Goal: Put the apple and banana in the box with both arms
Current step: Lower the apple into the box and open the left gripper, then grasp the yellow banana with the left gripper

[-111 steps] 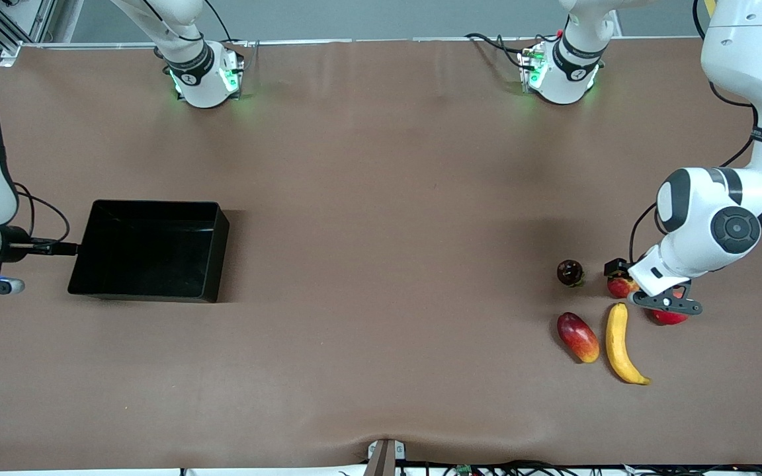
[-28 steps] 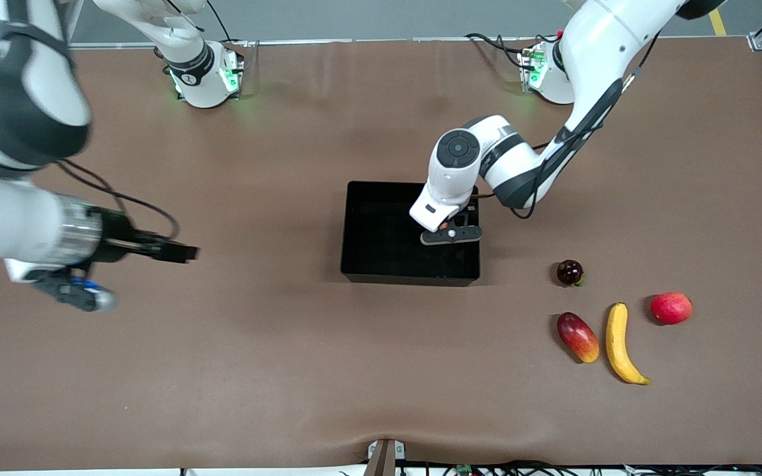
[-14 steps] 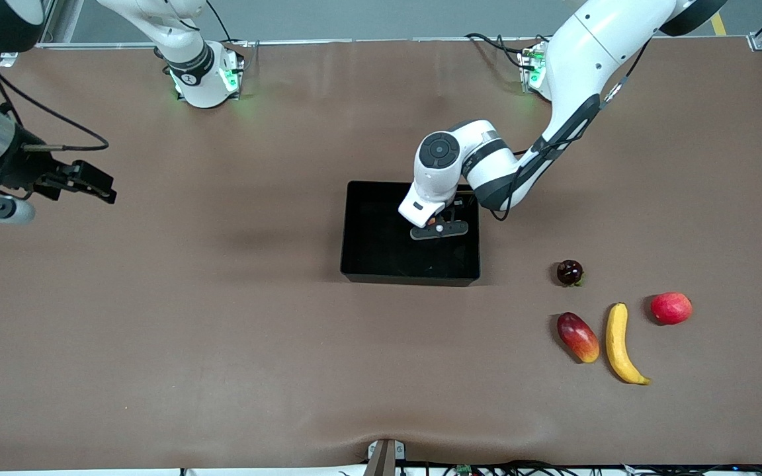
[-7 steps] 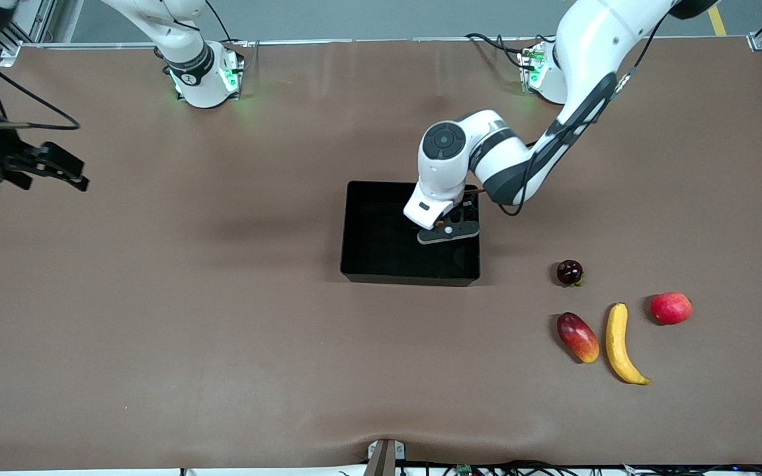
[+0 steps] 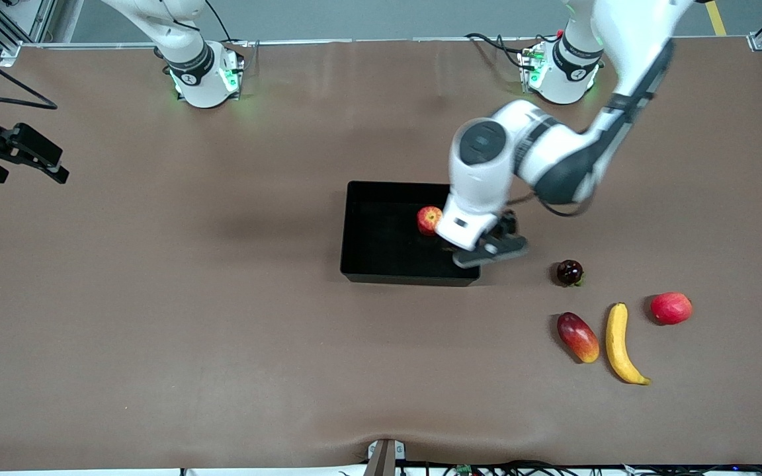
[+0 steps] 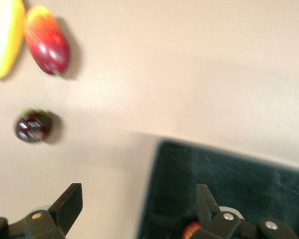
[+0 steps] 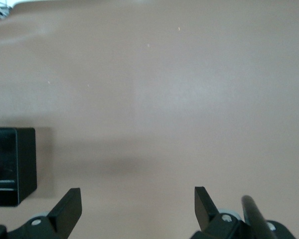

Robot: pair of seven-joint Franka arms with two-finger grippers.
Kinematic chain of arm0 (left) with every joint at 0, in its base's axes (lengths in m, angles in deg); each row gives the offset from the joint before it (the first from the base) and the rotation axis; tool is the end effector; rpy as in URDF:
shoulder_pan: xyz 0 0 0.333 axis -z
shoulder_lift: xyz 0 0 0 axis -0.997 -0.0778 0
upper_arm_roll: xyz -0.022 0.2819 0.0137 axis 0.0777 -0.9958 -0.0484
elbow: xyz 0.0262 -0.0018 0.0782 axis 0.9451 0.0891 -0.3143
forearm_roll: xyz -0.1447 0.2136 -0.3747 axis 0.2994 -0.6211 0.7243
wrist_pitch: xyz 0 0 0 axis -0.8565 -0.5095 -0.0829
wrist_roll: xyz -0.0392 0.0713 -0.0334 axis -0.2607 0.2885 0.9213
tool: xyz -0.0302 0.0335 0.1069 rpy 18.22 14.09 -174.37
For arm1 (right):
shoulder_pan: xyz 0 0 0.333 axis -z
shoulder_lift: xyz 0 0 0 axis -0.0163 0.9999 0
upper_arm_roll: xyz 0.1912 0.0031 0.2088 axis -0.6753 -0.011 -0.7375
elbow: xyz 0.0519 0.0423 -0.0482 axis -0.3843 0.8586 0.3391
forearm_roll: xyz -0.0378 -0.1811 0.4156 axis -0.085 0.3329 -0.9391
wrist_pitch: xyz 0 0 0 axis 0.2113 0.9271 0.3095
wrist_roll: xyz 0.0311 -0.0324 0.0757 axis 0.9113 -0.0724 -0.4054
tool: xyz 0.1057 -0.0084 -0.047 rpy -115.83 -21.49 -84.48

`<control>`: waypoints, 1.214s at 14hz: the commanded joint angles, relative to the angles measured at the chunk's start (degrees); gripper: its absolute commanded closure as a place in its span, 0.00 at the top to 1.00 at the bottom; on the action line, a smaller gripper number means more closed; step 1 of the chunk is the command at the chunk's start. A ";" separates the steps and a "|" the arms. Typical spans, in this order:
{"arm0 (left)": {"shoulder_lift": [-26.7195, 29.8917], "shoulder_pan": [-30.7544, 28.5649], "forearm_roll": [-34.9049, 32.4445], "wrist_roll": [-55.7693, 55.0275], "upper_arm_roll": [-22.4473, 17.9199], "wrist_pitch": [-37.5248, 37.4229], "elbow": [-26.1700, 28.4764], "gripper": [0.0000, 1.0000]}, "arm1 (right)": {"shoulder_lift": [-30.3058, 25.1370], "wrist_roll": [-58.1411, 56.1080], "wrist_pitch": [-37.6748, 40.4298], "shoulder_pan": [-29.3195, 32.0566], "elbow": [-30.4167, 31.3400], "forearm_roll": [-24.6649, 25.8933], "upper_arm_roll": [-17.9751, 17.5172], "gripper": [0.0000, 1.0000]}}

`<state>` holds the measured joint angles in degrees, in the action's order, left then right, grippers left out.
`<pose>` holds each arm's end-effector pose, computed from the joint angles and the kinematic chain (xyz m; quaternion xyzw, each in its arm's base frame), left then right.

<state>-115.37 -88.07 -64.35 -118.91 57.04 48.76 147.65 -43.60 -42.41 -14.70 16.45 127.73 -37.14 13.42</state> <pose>0.6090 -0.3575 0.3060 -0.9929 -0.0788 -0.0553 0.0697 0.6103 0.0190 0.6290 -0.9991 0.0247 -0.0302 0.0179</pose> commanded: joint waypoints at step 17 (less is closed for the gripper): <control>-21.07 -16.81 0.71 55.61 -13.56 24.30 -15.37 1.00 | -0.46 -0.84 2.09 1.45 -0.49 -0.87 -0.59 1.00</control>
<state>-134.67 -106.22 -64.04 -65.06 44.99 71.97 134.99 -43.60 -42.60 -13.16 16.73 127.62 -37.14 13.53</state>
